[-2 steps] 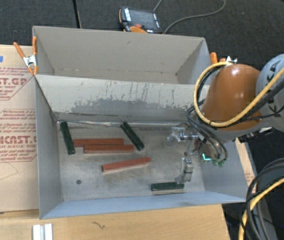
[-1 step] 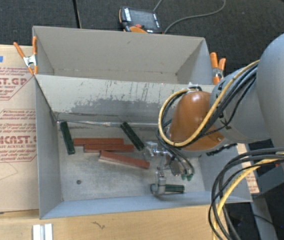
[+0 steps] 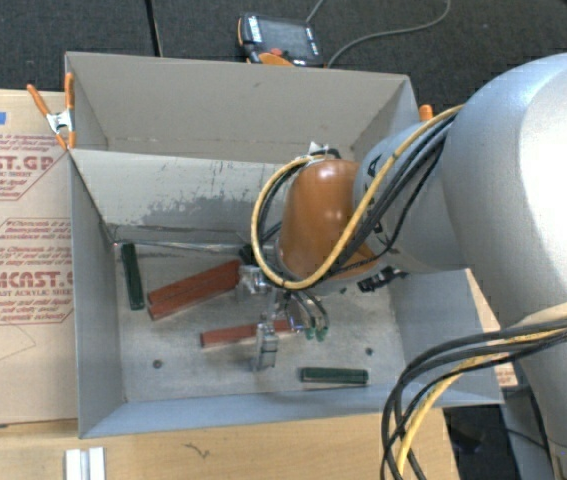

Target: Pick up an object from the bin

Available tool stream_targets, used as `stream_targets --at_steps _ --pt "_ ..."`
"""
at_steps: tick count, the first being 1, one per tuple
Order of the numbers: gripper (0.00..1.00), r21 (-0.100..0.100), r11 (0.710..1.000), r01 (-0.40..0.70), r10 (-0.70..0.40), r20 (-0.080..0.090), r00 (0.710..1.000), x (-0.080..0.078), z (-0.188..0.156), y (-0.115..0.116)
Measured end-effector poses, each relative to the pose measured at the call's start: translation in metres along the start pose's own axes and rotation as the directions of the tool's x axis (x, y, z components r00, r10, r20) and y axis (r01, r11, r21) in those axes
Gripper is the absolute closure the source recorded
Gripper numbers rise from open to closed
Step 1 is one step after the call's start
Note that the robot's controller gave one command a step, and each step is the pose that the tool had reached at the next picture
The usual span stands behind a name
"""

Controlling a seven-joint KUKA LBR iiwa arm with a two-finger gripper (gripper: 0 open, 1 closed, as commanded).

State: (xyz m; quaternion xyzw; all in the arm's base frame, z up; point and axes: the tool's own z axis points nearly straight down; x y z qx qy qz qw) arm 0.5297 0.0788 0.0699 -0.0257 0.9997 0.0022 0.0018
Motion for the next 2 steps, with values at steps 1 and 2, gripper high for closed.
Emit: stream_targets --at_steps 1,2 --pt "1.0 0.003 1.0 -0.005 0.005 -0.003 1.0 0.001 0.0 -0.005" --pt "1.0 0.003 0.998 0.058 -0.058 0.004 0.998 0.002 -0.177 0.026"
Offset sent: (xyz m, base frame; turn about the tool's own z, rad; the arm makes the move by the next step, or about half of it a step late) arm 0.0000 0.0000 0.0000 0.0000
